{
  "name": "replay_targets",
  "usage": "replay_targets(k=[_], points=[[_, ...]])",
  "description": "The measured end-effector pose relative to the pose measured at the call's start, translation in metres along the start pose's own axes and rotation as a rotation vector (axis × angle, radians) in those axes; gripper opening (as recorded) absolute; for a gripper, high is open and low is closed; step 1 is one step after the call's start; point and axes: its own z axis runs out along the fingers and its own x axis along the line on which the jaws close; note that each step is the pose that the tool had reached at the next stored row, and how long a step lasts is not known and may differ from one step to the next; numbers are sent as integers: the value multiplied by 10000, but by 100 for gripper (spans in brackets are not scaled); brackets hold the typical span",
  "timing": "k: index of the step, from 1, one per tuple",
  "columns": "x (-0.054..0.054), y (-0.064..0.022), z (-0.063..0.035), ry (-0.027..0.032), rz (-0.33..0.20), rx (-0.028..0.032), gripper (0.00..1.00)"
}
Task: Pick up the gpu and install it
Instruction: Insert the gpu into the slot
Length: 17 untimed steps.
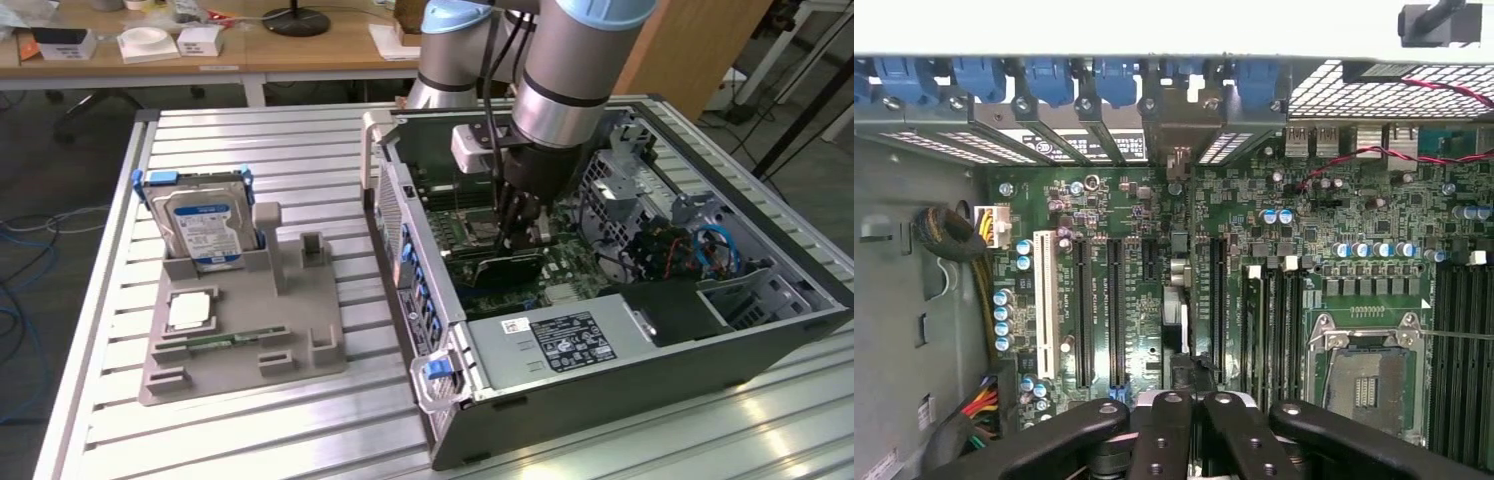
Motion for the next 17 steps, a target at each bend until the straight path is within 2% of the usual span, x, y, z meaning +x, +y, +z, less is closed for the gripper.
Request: replay_targets(k=[9,15,16,17], points=[[3,7,81,-1,-2,71,11],[3,8,87,3,-3,74,11],[3,8,87,13,-3,64,11],[2,9,84,55,-1,40,11]])
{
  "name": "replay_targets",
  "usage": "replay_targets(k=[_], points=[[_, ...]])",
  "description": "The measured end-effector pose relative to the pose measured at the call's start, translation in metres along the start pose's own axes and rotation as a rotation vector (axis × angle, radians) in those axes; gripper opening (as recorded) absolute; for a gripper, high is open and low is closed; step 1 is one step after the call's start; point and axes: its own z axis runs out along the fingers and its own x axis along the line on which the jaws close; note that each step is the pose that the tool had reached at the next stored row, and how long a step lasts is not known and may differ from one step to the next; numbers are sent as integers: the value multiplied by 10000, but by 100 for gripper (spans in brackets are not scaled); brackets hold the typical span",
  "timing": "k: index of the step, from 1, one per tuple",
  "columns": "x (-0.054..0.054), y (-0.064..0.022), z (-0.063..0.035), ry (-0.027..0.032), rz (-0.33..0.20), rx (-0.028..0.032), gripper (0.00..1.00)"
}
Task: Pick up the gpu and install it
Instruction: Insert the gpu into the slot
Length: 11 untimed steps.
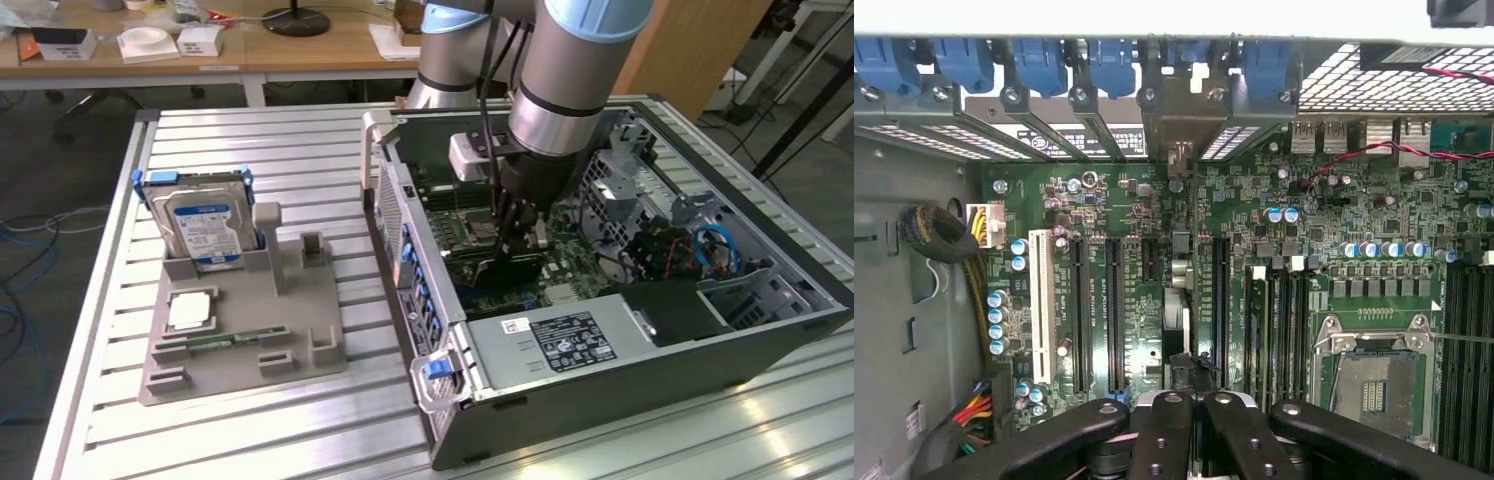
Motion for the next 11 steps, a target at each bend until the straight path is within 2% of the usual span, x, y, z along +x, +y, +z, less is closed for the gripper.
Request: replay_targets(k=[2,11], points=[[1,0,-7,76,0,-35,11],[0,0,17,82,-1,-38,11]])
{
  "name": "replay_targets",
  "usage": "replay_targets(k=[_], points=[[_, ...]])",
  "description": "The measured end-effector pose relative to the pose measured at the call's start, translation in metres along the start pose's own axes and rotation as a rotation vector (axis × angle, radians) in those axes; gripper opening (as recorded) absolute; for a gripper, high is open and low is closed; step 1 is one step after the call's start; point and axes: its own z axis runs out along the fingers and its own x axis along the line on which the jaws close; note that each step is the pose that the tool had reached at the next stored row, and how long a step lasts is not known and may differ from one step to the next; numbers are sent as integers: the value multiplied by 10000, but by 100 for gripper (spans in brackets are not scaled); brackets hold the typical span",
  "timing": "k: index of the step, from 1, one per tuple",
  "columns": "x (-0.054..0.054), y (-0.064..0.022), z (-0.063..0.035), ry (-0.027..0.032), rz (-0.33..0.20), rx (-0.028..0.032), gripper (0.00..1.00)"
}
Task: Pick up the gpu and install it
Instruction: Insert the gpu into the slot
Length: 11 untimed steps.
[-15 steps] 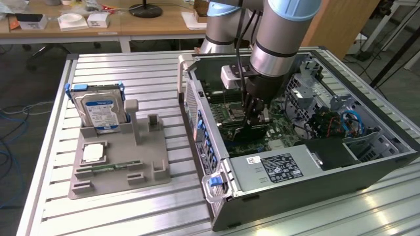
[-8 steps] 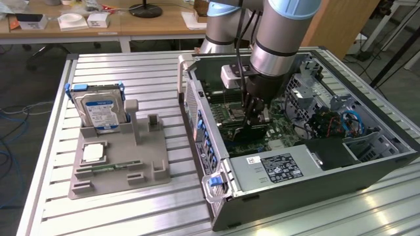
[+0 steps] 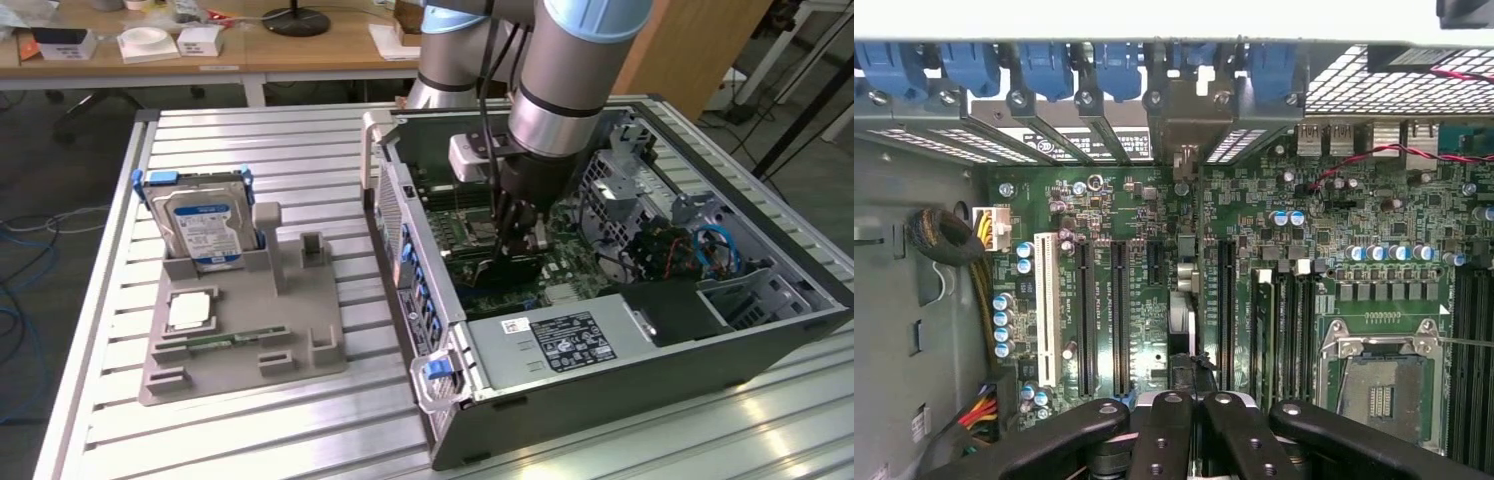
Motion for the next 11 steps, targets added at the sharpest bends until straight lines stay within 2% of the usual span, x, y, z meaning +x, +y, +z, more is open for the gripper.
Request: replay_targets(k=[11], points=[[0,1,45,1,0,0,11]])
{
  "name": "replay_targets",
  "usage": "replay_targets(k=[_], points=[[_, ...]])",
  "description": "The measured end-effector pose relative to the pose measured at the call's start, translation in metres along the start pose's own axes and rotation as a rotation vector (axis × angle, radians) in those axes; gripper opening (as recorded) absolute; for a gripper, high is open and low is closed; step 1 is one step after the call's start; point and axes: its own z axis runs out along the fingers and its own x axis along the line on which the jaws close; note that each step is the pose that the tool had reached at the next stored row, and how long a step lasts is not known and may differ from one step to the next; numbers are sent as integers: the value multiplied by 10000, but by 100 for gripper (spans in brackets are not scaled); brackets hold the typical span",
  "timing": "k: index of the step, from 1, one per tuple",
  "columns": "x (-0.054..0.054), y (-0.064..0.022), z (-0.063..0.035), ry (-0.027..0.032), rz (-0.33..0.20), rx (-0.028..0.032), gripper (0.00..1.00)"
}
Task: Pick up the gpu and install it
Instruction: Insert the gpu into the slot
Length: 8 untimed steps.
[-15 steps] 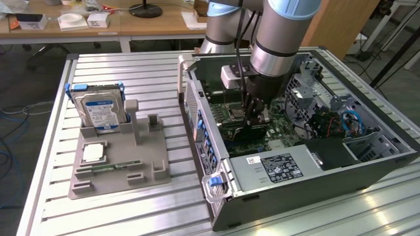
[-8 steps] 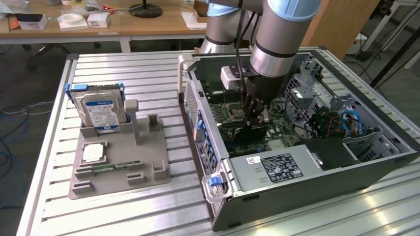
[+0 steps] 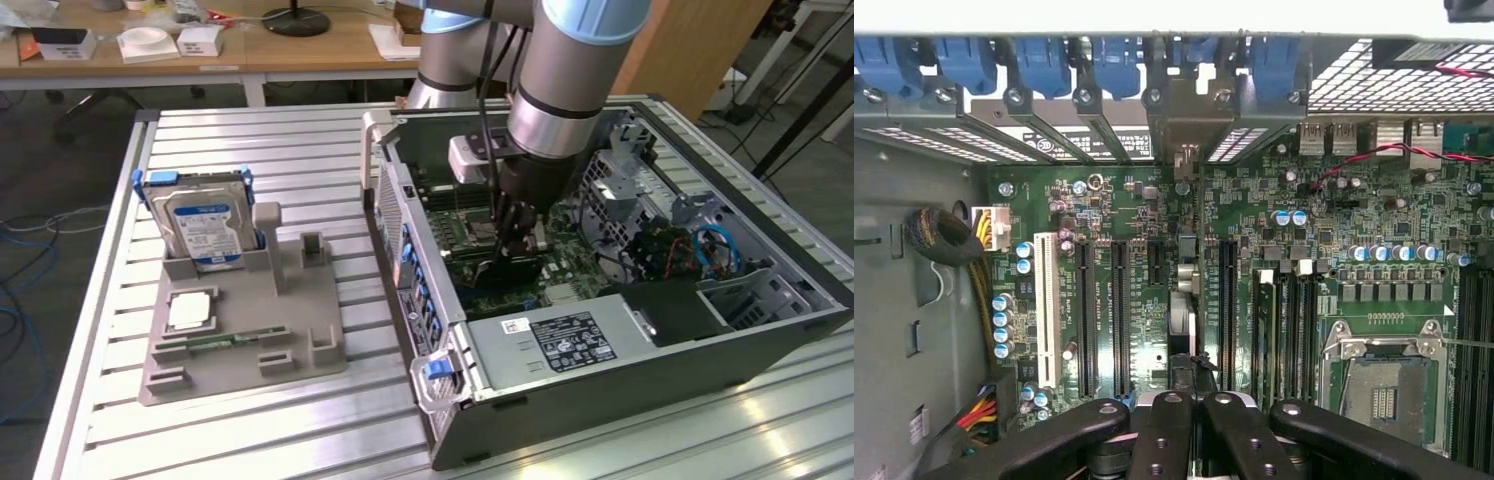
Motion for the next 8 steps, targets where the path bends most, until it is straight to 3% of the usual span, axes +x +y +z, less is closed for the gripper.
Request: replay_targets(k=[4,8], points=[[0,0,6,6,0,-4,11],[-3,0,-9,-10,3,-108,11]])
